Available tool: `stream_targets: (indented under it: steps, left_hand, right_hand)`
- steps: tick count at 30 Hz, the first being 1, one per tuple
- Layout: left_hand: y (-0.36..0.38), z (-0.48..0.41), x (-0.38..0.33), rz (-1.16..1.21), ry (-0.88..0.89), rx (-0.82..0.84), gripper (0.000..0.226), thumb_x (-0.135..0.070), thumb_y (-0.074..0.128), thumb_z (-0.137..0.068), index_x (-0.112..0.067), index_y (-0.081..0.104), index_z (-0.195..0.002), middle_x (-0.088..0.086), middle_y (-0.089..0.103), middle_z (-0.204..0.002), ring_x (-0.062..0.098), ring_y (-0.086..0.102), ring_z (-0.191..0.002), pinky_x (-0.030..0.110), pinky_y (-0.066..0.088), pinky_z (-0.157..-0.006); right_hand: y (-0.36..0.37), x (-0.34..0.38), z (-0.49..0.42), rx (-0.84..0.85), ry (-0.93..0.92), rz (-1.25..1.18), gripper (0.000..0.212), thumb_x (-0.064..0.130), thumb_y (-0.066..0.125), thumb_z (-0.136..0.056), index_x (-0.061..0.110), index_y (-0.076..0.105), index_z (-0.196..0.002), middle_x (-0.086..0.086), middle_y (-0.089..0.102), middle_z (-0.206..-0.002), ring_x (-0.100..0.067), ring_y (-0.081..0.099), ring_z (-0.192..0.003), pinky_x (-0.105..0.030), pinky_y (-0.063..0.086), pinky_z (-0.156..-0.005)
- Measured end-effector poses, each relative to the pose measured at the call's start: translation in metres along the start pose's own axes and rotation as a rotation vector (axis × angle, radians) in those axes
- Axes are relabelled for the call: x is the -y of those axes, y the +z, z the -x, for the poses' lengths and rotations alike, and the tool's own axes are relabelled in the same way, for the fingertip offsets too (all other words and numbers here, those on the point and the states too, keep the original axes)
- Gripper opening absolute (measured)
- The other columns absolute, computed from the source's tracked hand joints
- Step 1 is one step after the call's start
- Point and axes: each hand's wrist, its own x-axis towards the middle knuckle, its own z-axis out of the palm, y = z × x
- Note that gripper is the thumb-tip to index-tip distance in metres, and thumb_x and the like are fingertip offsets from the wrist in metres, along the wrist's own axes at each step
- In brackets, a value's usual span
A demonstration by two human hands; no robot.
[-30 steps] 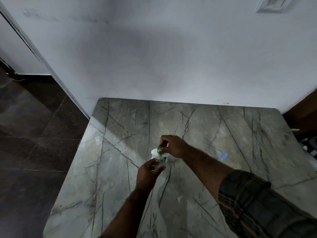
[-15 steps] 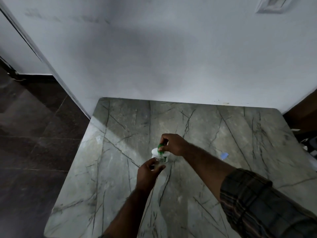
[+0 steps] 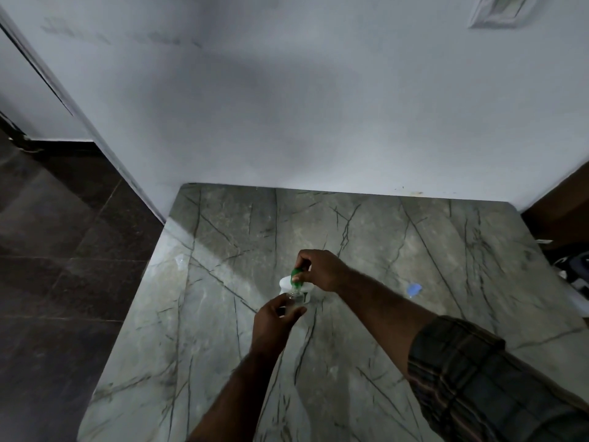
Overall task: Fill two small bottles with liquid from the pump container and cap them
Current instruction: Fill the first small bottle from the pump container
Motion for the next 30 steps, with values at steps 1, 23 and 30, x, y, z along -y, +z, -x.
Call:
stream_targets:
  steps: [1,23,30]
  left_hand:
    - [0.000,0.000,0.000,-0.004,0.005,0.004,0.032,-0.037,0.086,-0.073,-0.047,0.066,-0.095,-0.038,0.068,-0.079,-0.017,0.065,-0.081,0.000,0.046,-0.062]
    - [0.002,-0.004,0.004,-0.005,-0.029,0.012,0.042,-0.033,0.087,-0.074,-0.024,0.073,-0.113,-0.026,0.071,-0.086,-0.017,0.065,-0.081,0.001,0.047,-0.064]
    - [0.002,-0.005,0.004,-0.020,-0.034,0.026,0.046,-0.033,0.085,-0.075,-0.022,0.071,-0.118,-0.017,0.074,-0.096,-0.017,0.065,-0.084,0.001,0.047,-0.068]
  right_hand:
    - [0.000,0.000,0.000,0.001,0.001,-0.005,0.025,0.027,0.079,-0.080,0.014,0.066,-0.096,-0.001,0.073,-0.099,-0.020,0.066,-0.095,-0.045,0.053,-0.091]
    - [0.005,-0.006,-0.005,0.023,0.000,-0.055,0.021,0.023,0.080,-0.080,0.017,0.065,-0.094,0.001,0.071,-0.097,-0.016,0.065,-0.091,-0.034,0.051,-0.082]
    - [0.013,-0.012,-0.002,-0.035,0.008,-0.081,0.020,0.026,0.078,-0.081,0.016,0.067,-0.093,0.000,0.072,-0.095,-0.017,0.065,-0.089,-0.036,0.052,-0.081]
